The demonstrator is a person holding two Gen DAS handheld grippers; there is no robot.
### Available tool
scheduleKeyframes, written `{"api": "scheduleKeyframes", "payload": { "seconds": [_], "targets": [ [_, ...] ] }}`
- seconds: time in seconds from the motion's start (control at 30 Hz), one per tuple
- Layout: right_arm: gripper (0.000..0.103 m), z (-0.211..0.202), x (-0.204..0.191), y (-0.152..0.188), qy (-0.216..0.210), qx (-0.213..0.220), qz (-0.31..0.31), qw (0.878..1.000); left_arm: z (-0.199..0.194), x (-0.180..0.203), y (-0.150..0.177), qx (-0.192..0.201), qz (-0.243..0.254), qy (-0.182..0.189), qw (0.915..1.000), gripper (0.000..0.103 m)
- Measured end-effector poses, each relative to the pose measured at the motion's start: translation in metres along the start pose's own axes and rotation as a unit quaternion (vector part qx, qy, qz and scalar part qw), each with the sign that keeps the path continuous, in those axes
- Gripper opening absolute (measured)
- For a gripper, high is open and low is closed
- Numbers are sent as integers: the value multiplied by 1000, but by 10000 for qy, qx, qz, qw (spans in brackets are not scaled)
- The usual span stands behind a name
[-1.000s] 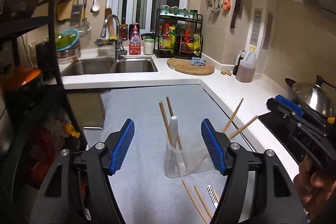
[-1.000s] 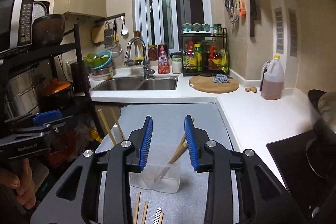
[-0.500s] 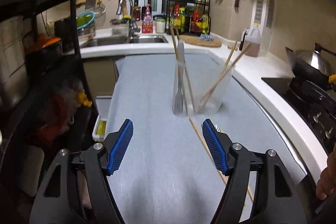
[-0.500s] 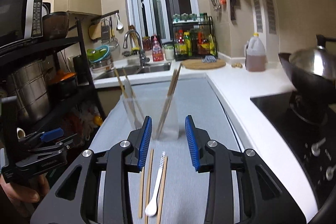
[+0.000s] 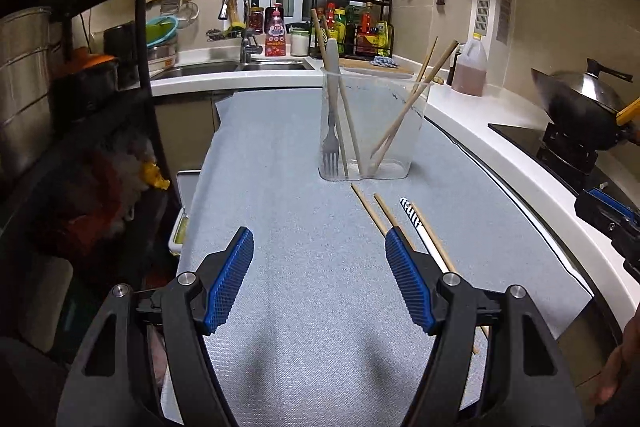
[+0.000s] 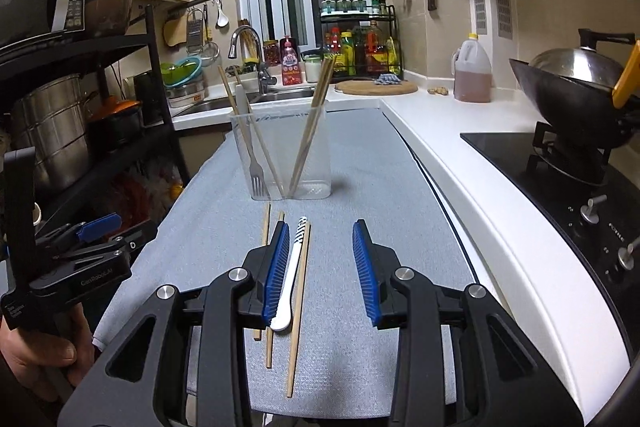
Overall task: Organize utensils
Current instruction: 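Close the right tool on a loose chopstick while the left tool grasps another chopstick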
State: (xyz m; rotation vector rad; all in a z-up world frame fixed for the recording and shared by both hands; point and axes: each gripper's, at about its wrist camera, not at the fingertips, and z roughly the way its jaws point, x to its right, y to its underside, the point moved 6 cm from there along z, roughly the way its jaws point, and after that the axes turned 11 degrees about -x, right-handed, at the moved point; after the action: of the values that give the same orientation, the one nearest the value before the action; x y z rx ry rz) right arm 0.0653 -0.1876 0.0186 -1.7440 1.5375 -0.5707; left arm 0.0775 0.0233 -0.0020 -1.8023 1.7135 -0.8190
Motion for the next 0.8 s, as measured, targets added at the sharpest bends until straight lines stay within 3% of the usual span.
{"api": "scheduleKeyframes", "payload": {
  "seconds": [0.33, 0.5, 0.8],
  "targets": [
    [35, 24, 0, 21, -13, -507, -9, 9987, 5, 3, 6, -186, -75, 254, 9995, 67],
    [34, 43, -8, 38, -186, -891, -36, 9958, 11, 6, 13, -357, -72, 434, 9984, 51],
    [31, 73, -20, 68, -287, -1456, -191, 9887, 16, 6, 17, -484, -90, 531, 9974, 47]
  ]
}}
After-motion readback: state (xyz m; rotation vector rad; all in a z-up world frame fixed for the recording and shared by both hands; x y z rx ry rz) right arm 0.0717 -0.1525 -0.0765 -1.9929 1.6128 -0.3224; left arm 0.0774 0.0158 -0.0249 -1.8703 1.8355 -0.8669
